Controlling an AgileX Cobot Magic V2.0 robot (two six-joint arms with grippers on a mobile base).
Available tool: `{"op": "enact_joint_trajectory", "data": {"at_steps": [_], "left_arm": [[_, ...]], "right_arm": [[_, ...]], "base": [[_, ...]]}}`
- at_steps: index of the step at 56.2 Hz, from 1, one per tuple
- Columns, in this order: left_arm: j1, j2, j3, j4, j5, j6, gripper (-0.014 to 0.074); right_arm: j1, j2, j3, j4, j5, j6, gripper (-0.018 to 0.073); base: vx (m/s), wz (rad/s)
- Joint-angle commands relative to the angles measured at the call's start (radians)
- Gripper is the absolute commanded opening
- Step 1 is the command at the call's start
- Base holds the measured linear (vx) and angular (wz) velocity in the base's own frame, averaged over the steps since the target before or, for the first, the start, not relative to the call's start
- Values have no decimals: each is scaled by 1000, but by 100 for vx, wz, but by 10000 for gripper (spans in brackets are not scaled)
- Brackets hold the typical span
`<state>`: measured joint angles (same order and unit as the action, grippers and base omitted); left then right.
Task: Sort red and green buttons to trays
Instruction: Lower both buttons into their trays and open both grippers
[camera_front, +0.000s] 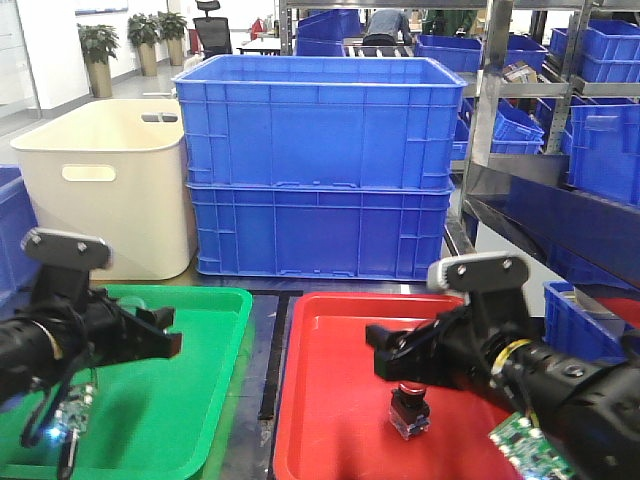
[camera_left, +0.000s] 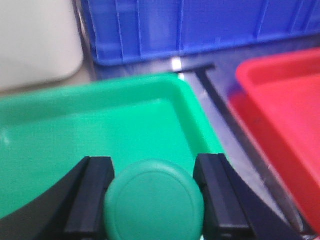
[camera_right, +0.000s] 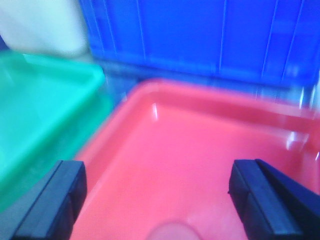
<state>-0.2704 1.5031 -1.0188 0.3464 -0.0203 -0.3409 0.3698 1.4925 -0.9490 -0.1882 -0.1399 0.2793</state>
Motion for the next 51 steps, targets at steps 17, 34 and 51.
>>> {"op": "enact_joint_trajectory", "data": {"at_steps": [17, 34, 51], "left_arm": [[25, -93, -29, 24, -36, 3, 485], [48, 28, -29, 21, -159, 2, 566], [48, -192, -30, 21, -103, -2, 566]], "right_arm": [[-1, -147, -34, -8, -37, -7, 592], [-1, -147, -34, -12, 1, -7, 592], [-1, -159, -34, -4, 66, -6, 592]], "base": [[0, 0], [0, 0], [0, 0]]}}
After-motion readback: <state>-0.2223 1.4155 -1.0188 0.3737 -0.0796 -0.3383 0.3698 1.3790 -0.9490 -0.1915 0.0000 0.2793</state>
